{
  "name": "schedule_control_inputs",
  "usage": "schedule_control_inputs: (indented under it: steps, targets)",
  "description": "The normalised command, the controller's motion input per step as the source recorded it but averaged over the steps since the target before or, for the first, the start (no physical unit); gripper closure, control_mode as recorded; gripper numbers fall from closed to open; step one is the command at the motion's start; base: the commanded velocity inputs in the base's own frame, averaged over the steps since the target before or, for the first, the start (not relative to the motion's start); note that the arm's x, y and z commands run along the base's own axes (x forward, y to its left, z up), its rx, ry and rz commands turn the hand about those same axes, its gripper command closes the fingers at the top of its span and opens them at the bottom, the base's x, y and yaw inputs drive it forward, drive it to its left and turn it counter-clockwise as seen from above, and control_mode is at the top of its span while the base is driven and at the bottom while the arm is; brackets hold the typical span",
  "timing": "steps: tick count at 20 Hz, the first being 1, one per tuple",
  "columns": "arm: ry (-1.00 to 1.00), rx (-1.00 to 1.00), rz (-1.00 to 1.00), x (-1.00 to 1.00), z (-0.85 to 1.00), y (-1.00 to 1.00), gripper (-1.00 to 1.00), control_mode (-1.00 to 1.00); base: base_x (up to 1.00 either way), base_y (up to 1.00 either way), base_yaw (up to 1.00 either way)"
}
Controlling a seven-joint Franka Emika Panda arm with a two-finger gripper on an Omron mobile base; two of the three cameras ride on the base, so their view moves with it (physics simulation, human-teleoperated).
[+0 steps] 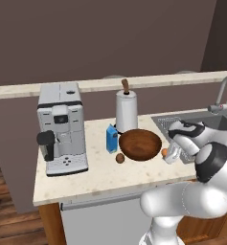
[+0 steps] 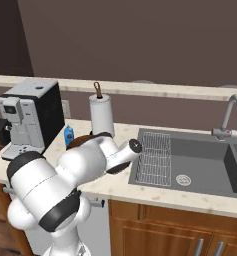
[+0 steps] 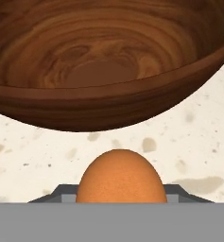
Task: Gather the eggs and milk located in the vicinity of the sink area and place them right next to the bowl.
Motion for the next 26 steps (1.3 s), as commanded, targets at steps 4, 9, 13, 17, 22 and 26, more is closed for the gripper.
schedule_control_inputs:
  steps: [4, 9, 13, 17, 22, 26]
  targets:
    - [-0.01, 0.0, 0.04, 0.0, -0.01, 0.18, 1.0, -1.0, 0.0, 0.0, 0.0]
    - [-0.01, 0.01, 0.05, 0.0, -0.03, 0.14, 1.0, -1.0, 0.0, 0.0, 0.0]
    - [0.0, 0.05, 0.06, 0.0, -0.19, 0.0, 1.0, -1.0, 0.0, 0.0, 0.0]
    - [0.0, 0.03, 0.05, 0.0, -0.11, 0.0, -1.0, -1.0, 0.0, 0.0, 0.0]
    - [0.0, 0.01, 0.04, 0.0, -0.02, 0.0, -1.0, -1.0, 0.0, 0.0, 0.0]
    - [0.0, 0.0, 0.03, 0.0, 0.0, 0.0, -1.0, -1.0, 0.0, 0.0, 0.0]
